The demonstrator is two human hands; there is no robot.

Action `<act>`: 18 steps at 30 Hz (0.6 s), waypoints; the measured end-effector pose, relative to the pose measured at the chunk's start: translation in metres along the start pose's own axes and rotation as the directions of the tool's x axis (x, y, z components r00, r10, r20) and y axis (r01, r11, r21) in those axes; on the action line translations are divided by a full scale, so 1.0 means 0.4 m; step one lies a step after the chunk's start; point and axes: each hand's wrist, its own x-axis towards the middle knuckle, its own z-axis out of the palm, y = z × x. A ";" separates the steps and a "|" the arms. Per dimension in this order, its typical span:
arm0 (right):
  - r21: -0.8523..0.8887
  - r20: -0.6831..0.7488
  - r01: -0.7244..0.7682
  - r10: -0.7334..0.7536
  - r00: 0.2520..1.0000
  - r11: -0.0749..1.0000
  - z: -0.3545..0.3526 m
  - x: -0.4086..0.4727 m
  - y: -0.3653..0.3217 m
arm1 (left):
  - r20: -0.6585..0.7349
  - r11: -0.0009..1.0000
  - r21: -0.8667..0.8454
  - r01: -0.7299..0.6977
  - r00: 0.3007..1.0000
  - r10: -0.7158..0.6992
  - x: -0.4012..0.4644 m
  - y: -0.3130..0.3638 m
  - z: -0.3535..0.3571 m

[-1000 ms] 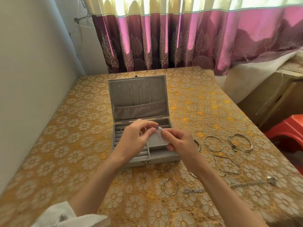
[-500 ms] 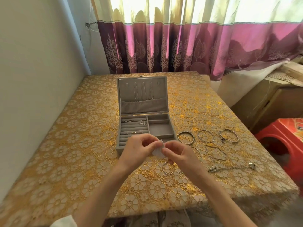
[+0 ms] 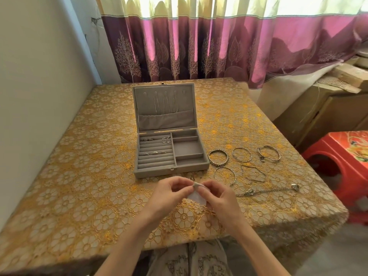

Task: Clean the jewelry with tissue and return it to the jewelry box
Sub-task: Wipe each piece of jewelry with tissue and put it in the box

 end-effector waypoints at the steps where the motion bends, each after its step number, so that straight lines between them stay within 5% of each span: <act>1: -0.015 -0.060 0.017 -0.017 0.998 1.000 -0.004 0.002 0.005 | -0.031 0.999 0.048 -0.011 0.999 0.012 0.008 -0.007 0.002; 7: -0.151 -0.301 0.051 -0.095 0.949 0.987 -0.025 0.009 0.033 | -0.183 0.844 0.523 -0.120 0.951 0.249 0.073 -0.054 0.027; 18: -0.230 -0.332 0.063 -0.140 0.933 0.971 -0.029 0.017 0.056 | -0.199 0.707 0.695 -0.132 0.909 0.366 0.109 -0.067 0.065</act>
